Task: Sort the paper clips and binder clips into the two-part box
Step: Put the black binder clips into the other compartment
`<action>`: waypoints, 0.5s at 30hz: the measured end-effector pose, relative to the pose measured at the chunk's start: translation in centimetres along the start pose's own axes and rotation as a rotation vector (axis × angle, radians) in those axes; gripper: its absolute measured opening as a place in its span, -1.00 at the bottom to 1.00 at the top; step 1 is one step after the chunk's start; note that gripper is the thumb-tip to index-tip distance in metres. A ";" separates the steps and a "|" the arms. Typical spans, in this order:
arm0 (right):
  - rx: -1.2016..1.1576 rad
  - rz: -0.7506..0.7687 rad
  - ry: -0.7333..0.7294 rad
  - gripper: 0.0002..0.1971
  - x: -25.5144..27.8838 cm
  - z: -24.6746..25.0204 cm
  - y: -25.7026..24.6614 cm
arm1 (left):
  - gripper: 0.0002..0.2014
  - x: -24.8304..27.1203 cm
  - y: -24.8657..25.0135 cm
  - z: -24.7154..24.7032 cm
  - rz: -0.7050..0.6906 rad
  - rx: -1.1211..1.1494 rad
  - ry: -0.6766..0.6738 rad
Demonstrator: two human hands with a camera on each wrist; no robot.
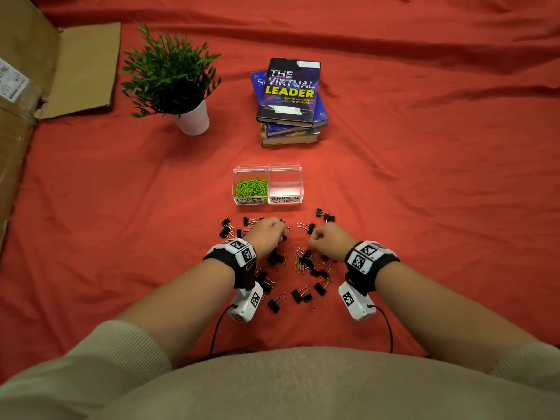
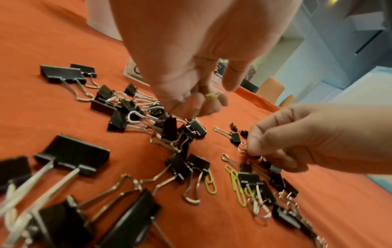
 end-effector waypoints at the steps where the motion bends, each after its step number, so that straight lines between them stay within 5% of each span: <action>1: 0.105 0.033 0.012 -0.90 -0.1 -0.2 -0.3 | -0.76 0.0 0.1 0.1 -0.020 -0.078 0.016; 7: 0.285 0.037 0.139 -0.90 -0.5 0.9 -0.7 | -0.79 0.5 -0.9 -1.4 -0.090 -0.687 -0.035; 15: 0.312 0.236 0.003 -0.81 0.8 -0.7 -1.1 | -0.81 1.0 -0.6 -2.8 -0.167 -0.960 -0.080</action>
Point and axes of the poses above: each hand's wrist, its own x-axis away from the middle knuckle, its own z-axis out of the back of the hand, y = z × x, the point moved 8 cm from there along -x, towards the middle knuckle, and after that the axes turned 12 degrees about x, right-handed, at the moved point
